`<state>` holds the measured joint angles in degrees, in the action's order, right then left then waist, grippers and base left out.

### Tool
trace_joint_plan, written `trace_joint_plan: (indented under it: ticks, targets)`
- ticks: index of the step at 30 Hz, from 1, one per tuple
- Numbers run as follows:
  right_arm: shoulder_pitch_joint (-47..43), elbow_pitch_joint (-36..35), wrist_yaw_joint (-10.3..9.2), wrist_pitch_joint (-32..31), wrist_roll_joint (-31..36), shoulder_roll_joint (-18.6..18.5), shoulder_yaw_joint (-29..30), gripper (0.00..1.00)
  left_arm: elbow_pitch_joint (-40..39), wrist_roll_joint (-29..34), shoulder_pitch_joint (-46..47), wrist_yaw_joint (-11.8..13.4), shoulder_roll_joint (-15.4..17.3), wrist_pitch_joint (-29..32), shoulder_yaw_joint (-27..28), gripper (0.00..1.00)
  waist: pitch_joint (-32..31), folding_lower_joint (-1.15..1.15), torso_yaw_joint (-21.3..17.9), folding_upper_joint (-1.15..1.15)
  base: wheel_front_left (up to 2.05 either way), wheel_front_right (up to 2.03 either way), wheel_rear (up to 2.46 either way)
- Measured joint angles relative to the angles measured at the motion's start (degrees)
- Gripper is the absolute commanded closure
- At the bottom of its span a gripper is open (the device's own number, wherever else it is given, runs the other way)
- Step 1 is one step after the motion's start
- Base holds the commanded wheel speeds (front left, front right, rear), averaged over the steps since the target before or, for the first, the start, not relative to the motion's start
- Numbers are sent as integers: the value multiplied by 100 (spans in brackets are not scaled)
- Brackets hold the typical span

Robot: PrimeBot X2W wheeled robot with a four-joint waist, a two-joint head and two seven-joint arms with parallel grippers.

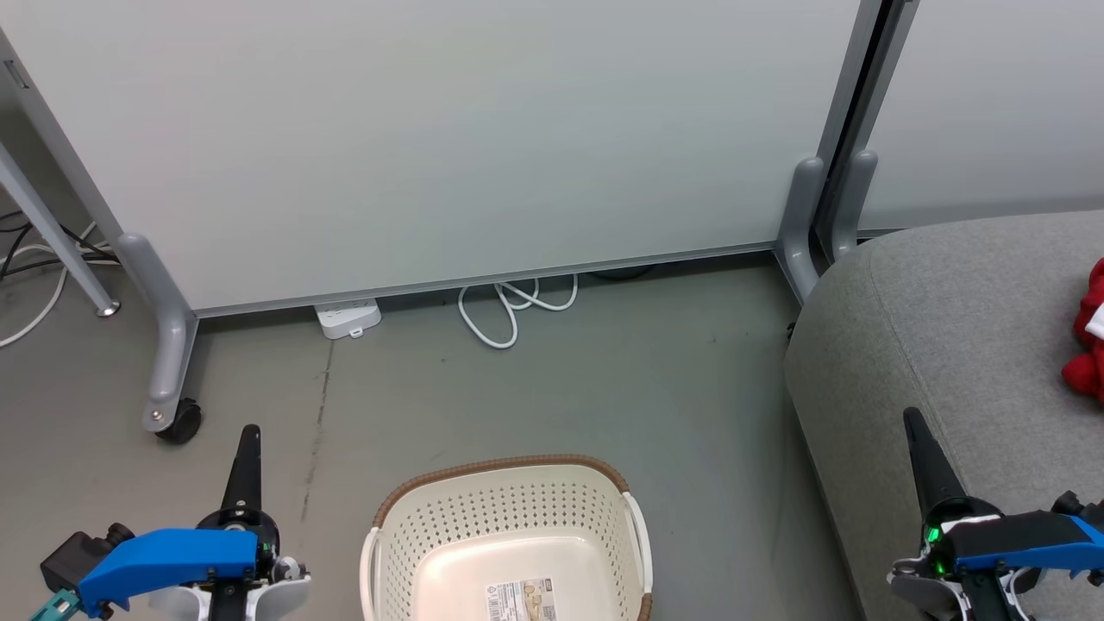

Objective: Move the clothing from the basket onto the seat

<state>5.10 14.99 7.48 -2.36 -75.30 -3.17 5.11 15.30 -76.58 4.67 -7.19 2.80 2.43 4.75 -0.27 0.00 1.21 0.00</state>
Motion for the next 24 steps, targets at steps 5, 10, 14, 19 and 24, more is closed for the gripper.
trace_joint_plan:
  ticks: [5,10,14,19,24]
  targets:
    - [2,-12,-1,-62,-253,3,21,100,-22,-232,20,0,0,54,19,100,5,0,-16,0,0,0,0]
    - [21,-27,-1,-114,-495,7,42,100,-33,-446,35,0,0,107,40,100,11,0,-31,0,0,0,0]
    - [32,-35,-1,-166,-669,9,58,100,-46,-626,43,0,1,155,58,100,16,0,-44,0,0,0,0]
    - [51,-52,0,-220,-901,12,77,100,-60,-827,53,-1,1,211,83,100,22,0,-60,0,0,0,0]
    - [55,-60,-1,-272,-1106,14,92,100,-74,-1029,84,-1,1,265,112,100,28,0,-76,0,0,0,0]
